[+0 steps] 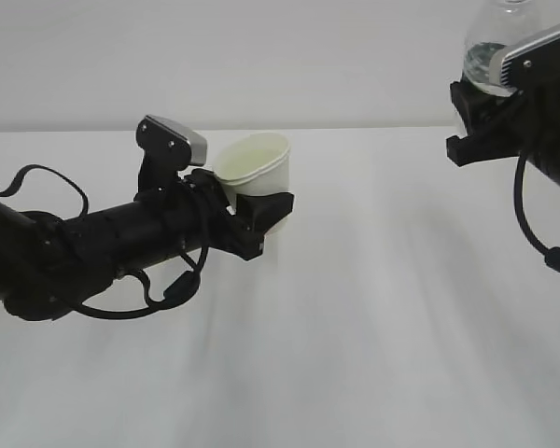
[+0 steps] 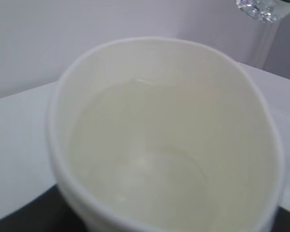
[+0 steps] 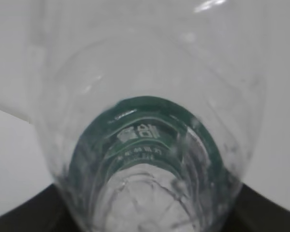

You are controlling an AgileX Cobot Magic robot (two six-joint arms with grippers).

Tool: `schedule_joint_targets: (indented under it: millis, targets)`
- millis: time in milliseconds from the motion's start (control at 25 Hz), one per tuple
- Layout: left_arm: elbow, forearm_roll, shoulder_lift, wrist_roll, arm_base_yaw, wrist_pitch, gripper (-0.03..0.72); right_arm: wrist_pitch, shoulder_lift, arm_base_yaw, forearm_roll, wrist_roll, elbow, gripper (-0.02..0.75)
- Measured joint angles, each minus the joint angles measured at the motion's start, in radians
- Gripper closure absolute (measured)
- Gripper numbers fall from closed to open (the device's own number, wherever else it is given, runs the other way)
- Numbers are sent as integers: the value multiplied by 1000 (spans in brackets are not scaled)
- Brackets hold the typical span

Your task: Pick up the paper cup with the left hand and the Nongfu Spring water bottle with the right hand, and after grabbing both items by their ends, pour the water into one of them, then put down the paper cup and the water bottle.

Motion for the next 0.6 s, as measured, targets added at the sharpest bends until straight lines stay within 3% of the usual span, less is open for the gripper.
schedule_joint_targets:
  millis: [600]
  targets:
    - [0,0,0,10,114,0,258,21,0,0,67,37,71,308]
